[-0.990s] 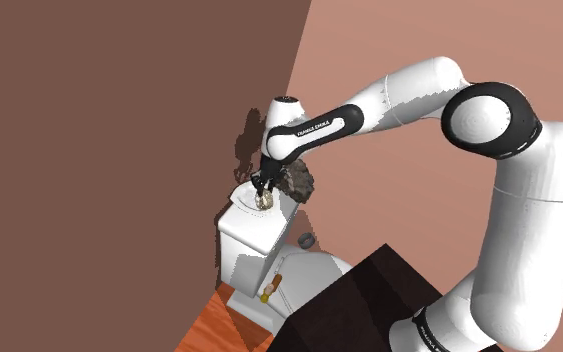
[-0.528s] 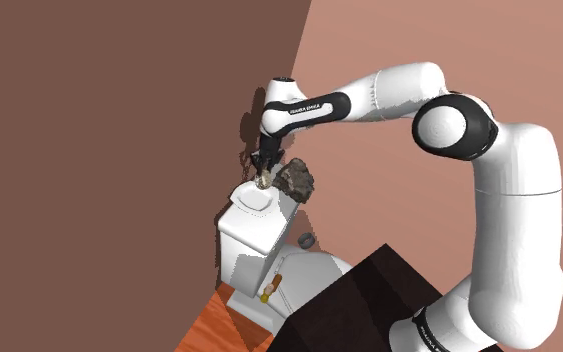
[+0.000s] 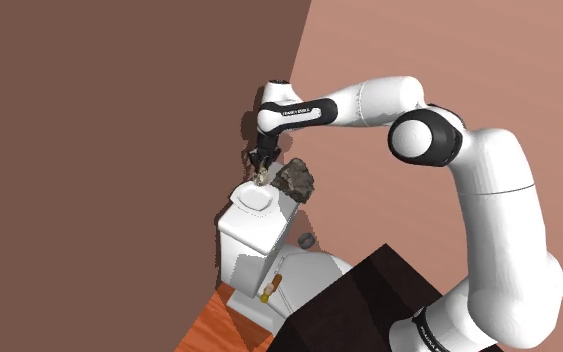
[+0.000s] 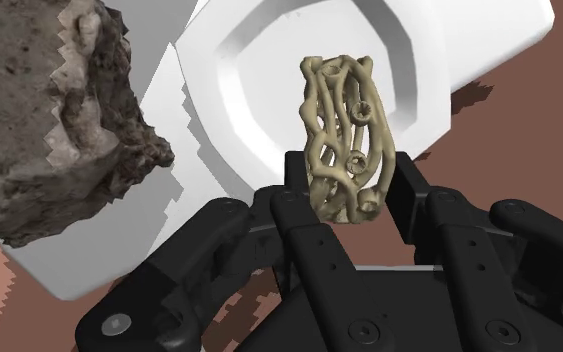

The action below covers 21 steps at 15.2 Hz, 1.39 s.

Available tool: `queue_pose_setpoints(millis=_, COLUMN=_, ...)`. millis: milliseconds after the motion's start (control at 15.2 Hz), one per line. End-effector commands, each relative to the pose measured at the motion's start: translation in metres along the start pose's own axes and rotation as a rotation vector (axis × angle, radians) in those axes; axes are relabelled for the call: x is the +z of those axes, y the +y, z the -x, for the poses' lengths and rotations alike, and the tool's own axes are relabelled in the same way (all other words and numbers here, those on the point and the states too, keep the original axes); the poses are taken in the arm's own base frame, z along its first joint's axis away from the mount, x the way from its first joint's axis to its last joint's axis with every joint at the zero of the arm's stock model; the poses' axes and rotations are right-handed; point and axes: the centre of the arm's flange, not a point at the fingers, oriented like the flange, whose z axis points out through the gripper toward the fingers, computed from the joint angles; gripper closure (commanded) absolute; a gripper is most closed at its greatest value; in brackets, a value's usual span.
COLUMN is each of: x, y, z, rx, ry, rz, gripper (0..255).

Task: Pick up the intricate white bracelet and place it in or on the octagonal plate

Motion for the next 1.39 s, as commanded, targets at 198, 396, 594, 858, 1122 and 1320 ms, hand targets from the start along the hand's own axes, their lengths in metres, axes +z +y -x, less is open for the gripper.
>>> queue_pose_setpoints(millis=198, x=0.026, y=-0.001, z=-0.001, rx=0.000, ry=0.000, rz=0.000, gripper=255)
queue_pose_setpoints(millis=396, x=0.042, y=-0.001, z=-0.002, rx=0.000, ry=0.000, rz=0.000, gripper=255)
queue_pose_setpoints(millis=594, x=0.057, y=-0.002, z=-0.002, rx=0.000, ry=0.000, rz=0.000, gripper=255)
queue_pose_setpoints(millis=858, x=0.078, y=-0.002, z=-0.003, rx=0.000, ry=0.000, rz=0.000, gripper=255)
queue_pose_setpoints(millis=1122, x=0.081, y=-0.002, z=-0.003, rx=0.000, ry=0.000, rz=0.000, gripper=255)
queue_pose_setpoints(millis=1320, x=0.081, y=-0.002, z=-0.003, rx=0.000, ry=0.000, rz=0.000, gripper=255)
